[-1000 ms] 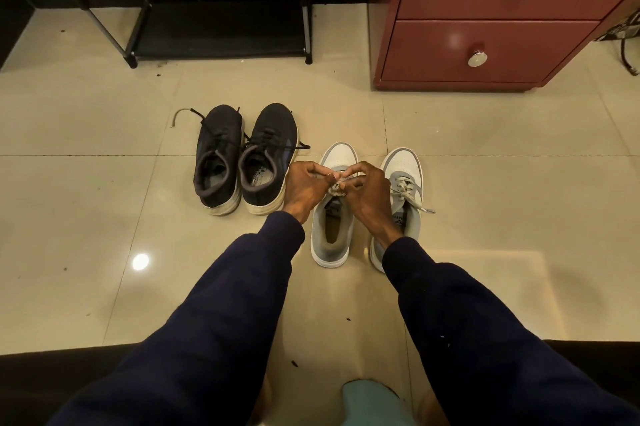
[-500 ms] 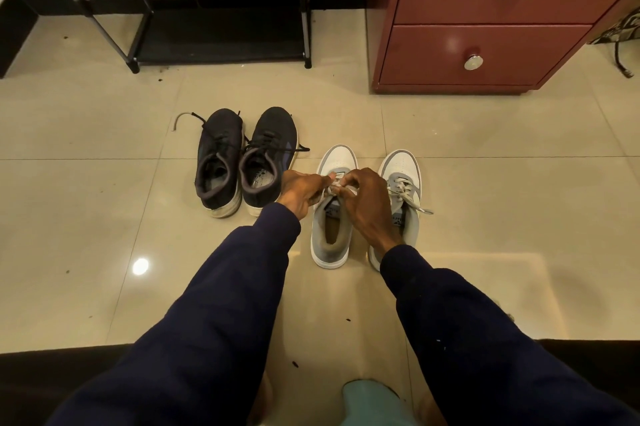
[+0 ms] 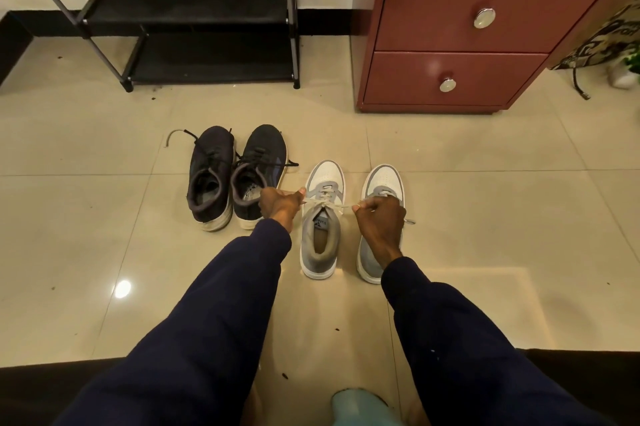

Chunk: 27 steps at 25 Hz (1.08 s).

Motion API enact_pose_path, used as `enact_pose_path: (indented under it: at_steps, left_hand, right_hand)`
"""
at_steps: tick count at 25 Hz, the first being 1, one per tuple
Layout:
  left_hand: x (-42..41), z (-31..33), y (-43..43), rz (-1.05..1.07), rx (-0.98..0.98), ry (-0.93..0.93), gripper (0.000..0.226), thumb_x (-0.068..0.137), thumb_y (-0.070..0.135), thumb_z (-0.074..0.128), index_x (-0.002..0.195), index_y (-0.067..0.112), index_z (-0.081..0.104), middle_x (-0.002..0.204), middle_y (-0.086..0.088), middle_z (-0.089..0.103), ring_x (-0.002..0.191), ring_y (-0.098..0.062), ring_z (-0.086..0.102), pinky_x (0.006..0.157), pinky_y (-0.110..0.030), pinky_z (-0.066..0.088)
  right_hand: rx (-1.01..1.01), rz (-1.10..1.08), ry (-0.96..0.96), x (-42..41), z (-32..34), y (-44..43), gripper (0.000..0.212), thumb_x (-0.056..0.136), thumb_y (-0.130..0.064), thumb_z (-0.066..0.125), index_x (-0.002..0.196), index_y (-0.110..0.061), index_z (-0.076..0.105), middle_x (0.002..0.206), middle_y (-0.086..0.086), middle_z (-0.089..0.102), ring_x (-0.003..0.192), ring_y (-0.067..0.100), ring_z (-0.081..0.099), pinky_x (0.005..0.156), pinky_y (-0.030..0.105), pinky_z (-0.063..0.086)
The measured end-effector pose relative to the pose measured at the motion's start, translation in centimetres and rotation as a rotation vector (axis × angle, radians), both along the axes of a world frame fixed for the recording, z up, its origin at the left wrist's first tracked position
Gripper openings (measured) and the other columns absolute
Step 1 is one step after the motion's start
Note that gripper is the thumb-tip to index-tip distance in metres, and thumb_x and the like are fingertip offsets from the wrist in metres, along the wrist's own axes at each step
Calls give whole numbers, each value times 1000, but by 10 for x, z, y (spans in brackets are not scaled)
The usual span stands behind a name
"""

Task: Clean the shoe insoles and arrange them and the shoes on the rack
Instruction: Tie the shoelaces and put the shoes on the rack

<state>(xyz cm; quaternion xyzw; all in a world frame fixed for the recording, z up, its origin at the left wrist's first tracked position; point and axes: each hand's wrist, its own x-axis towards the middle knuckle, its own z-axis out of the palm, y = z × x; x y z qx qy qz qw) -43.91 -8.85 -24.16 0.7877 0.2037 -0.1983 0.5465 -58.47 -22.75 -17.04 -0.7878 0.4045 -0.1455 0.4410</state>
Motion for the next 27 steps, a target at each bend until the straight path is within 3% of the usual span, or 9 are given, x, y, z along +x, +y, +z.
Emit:
enact_pose_path:
  at_steps: [2,4,8,11,13,16,19,22,27]
  left_hand:
    - [1,0,0,-20,45,-6,32,76,27,92,79,1,73,75,-14,74,76,-32,75,79,-49,64]
    - [-3,8,-1,-76,90,-54,33,76,29,91,83,1,73,81,-14,74,84,-34,75,79,-47,64]
    - [-22,44,12,-462,173,-514,29,87,36,81,98,13,67,99,0,65,87,-14,63,75,-29,54]
    - [-51,66,25,-867,300,-771,31,94,49,69,89,18,65,92,3,61,82,-14,55,69,-30,49]
    - [-71,72,24,-1049,471,-846,47,93,63,60,83,17,65,89,-2,62,83,-19,54,69,-34,47]
    - [-96,65,20,-1275,809,-833,73,89,83,39,83,17,69,104,-5,69,98,-26,54,79,-39,45]
    - [-113,53,25,-1344,968,-717,71,89,77,48,113,14,69,130,-7,63,116,-33,50,90,-44,45]
    - [-121,49,25,-1334,986,-644,53,93,54,62,128,14,62,137,-8,57,114,-34,54,86,-41,48]
    - [-126,49,13,-1260,872,-592,27,102,34,56,116,12,61,121,-12,62,100,-34,65,74,-37,43]
  right_hand:
    - [208,-119,37,1,0,-3,14,68,-9,75,57,-7,68,52,-2,62,54,13,61,56,28,53]
    - [336,-183,70,2,4,-3,11,66,-11,78,61,-6,70,60,5,69,63,23,71,62,44,62]
    - [0,172,109,-11,12,-16,11,74,-18,84,75,-15,73,79,-1,73,76,16,69,72,32,57]
    - [-245,311,392,-28,22,-30,33,72,-32,87,84,-11,65,82,1,66,80,23,67,65,30,49]
    - [-300,422,569,-34,26,-32,46,64,-41,89,87,-15,59,85,2,63,87,26,65,69,33,53]
    - [-361,601,753,-46,19,-27,68,60,-55,87,108,-15,59,108,7,63,111,31,56,84,39,53]
    - [-525,679,787,-65,3,-15,63,69,-46,83,118,-14,58,116,8,63,118,31,48,91,40,46]
    - [-583,637,722,-81,-5,-5,40,80,-32,77,114,-14,63,113,5,66,116,27,51,87,37,48]
    - [-672,607,690,-79,-5,6,20,88,-11,64,108,-11,65,105,6,69,107,28,58,77,36,54]
